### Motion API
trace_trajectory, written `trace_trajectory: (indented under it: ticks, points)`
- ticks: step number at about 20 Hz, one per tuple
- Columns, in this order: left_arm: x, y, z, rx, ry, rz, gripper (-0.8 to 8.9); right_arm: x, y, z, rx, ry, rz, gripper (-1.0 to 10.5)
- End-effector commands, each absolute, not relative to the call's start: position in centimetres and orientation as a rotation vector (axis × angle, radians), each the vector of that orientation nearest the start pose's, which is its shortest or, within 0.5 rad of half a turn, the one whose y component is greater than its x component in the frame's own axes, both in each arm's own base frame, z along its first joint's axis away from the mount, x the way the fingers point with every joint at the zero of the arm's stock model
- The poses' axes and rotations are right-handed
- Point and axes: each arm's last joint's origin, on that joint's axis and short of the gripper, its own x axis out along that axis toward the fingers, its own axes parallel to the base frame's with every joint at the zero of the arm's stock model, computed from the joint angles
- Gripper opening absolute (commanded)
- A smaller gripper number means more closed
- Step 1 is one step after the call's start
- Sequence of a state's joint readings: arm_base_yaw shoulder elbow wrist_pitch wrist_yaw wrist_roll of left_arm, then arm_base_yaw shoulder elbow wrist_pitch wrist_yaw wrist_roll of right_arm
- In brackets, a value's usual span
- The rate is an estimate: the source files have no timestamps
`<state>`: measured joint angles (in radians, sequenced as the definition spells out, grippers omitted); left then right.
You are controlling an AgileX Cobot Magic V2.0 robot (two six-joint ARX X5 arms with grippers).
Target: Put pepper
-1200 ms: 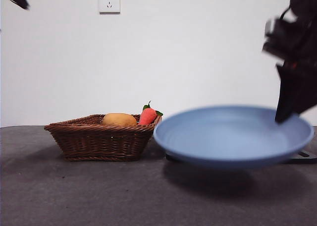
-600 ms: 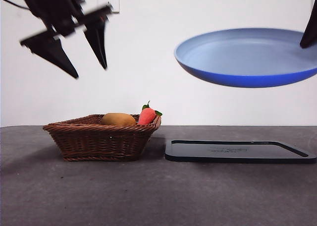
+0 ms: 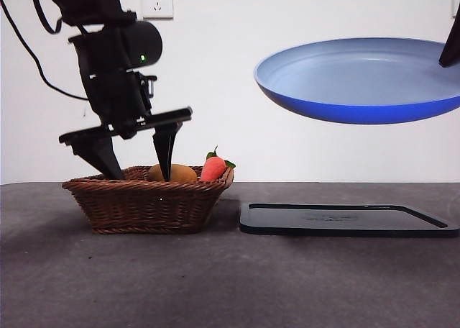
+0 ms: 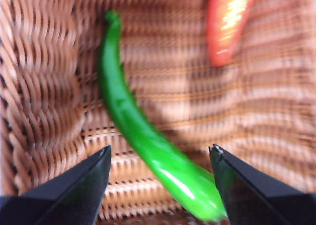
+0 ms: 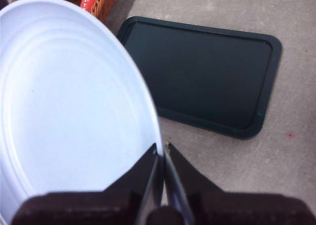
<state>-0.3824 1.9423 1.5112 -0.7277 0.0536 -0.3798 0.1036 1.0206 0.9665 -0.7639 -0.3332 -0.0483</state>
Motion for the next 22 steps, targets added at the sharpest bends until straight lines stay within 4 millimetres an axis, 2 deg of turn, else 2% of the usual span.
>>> trace_trajectory:
  ticks: [1,14,22]
  points:
    - [38.0,-15.6,20.6,-0.156,1.202,-0.15,3.49,19.4,3.0,31.2,0.061,0.787,0.437,0.1]
    - [38.7,-16.0,18.4,-0.159,1.217,-0.112,3.47,19.4,3.0,31.2,0.058,0.788,0.439,0.1]
    - [38.8,-16.5,18.3,-0.187,1.214,-0.137,1.3,19.4,3.0,31.2,0.055,0.787,0.44,0.1]
